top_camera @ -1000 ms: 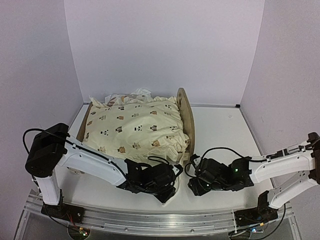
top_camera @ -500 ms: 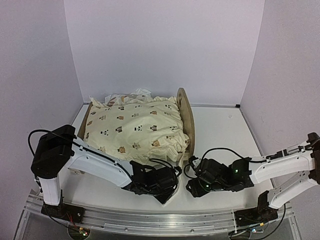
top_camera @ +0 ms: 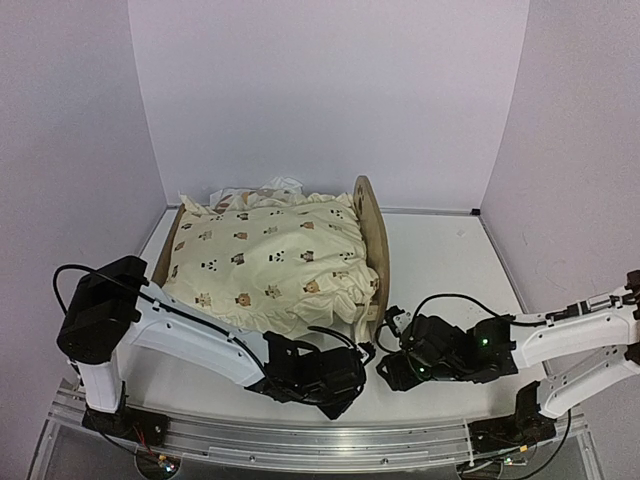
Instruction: Set up the pet bed
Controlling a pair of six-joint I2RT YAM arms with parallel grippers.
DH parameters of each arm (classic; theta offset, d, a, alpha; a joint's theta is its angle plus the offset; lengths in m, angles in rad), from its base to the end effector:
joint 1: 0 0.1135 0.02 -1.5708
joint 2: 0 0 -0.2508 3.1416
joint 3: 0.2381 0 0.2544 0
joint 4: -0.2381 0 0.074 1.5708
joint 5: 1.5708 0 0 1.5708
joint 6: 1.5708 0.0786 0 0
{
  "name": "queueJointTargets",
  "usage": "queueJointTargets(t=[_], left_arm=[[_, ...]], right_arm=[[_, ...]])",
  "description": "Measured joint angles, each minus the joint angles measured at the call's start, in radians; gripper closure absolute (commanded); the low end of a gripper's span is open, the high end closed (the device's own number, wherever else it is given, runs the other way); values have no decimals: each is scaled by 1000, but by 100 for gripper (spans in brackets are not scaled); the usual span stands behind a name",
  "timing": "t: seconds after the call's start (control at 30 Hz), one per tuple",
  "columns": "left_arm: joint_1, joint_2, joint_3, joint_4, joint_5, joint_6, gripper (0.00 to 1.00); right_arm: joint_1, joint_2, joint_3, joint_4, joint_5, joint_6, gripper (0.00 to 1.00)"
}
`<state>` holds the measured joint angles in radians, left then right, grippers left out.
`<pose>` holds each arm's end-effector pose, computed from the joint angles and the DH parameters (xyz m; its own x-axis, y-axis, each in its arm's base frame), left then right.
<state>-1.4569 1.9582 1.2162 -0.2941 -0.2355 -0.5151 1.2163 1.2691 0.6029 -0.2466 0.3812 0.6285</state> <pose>0.0653 -0.4094 0.0934 -0.5544 0.6313 -0.5424 0.7808 0.6201 -0.0763 0.1200 0.2400 0.1311 -0.6875 -0.2853 -0.6677 -0.4788 0.8695 0.1214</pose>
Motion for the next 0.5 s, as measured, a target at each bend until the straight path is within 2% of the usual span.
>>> queueJointTargets(t=[0.5], left_arm=[[-20,34,64,-73,17,0,67]], right_arm=[[0,3,0,-2,9,0,43]])
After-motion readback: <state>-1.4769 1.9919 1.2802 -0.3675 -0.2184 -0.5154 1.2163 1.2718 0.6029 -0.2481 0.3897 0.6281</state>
